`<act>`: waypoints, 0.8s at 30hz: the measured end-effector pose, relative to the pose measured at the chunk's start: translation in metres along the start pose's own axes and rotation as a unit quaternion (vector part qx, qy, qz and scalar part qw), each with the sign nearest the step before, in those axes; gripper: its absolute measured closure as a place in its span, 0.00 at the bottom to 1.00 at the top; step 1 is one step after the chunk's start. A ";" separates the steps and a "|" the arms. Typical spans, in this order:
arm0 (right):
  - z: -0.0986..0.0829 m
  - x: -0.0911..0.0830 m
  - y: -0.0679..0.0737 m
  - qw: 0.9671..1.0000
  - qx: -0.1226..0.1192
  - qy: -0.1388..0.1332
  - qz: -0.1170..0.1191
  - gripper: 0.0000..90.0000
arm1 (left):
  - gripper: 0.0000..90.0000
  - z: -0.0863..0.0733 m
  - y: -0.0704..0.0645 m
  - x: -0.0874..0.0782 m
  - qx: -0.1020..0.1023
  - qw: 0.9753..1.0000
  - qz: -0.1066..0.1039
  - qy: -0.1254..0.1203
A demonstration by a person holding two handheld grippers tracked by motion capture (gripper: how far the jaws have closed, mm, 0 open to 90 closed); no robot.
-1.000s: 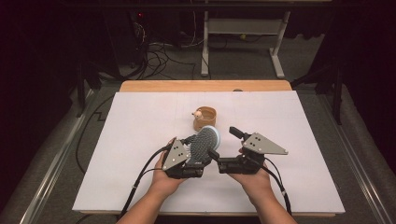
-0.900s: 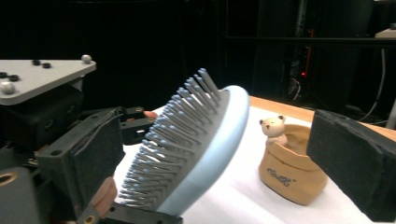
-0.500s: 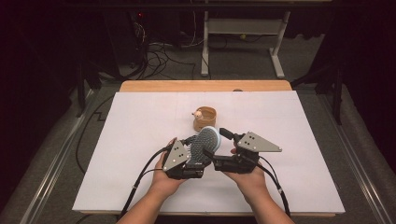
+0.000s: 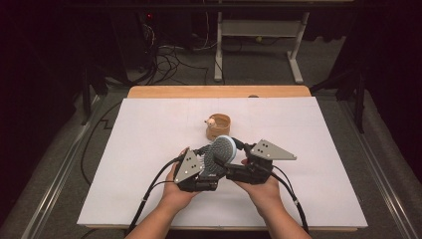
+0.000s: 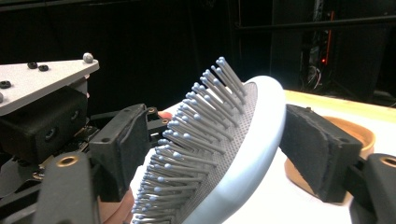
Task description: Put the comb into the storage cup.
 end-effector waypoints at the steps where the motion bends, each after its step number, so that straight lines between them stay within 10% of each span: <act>1: -0.001 0.001 0.000 1.000 0.000 0.001 0.000 0.31 | 0.23 0.000 0.000 0.000 0.000 1.000 0.000 0.000; 24: -0.001 0.001 -0.002 0.999 0.047 0.011 0.004 0.46 | 0.23 -0.003 0.000 0.000 0.001 1.000 0.003 0.003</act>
Point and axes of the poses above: each handheld gripper's, and its own axes: x roughly forward along the jaws, z roughly out of its top, y roughly to its left, the point moved 8 cm from there along x, roughly forward along the jaws, and after that the axes turned 3 degrees about -y, right-handed, at the moved point
